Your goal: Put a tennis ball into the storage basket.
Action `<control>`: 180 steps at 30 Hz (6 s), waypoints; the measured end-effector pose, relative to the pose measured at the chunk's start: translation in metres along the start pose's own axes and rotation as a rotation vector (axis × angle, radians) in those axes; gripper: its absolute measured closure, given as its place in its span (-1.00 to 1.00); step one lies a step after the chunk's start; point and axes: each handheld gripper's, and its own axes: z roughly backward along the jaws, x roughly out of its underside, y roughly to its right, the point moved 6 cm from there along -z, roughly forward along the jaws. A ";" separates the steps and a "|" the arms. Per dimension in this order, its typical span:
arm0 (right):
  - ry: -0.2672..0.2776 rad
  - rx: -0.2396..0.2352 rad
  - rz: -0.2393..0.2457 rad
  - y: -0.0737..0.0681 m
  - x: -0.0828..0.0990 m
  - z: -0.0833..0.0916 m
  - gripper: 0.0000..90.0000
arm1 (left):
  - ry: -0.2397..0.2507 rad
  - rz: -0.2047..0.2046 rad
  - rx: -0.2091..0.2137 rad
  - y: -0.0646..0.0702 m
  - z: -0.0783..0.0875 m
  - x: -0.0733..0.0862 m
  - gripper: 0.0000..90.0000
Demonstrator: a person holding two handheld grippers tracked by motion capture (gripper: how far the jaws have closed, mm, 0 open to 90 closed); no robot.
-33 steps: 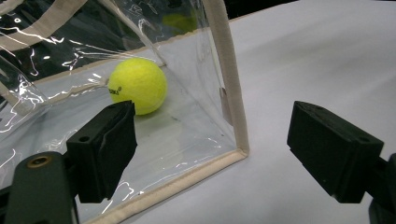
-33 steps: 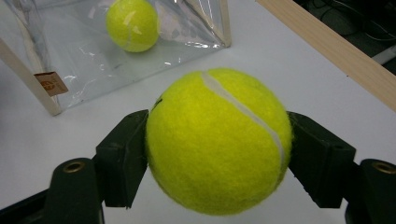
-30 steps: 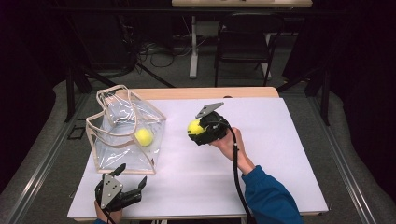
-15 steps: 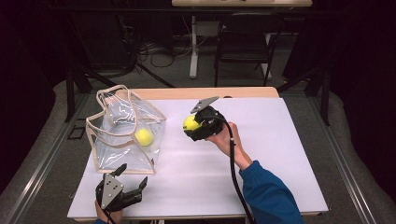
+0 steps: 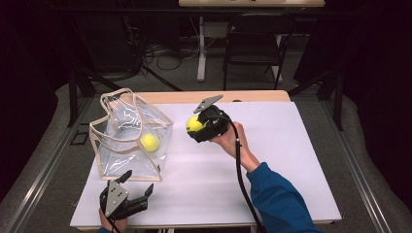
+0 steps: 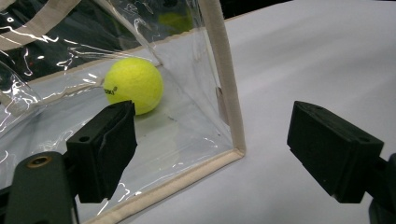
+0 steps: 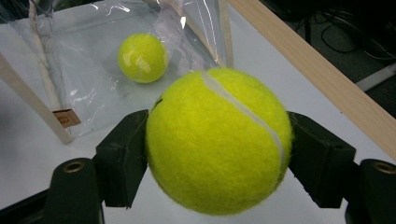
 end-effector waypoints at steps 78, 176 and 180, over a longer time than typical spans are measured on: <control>0.108 0.004 0.078 -0.018 -0.076 0.001 -0.42 | 0.013 0.003 -0.008 -0.001 0.001 -0.001 -0.65; 0.250 0.018 0.127 -0.046 -0.137 -0.005 -0.42 | 0.017 0.013 -0.002 -0.004 0.002 -0.001 -0.65; 0.251 0.019 0.133 -0.047 -0.139 -0.006 -0.42 | 0.019 0.014 -0.001 -0.004 0.002 -0.001 -0.65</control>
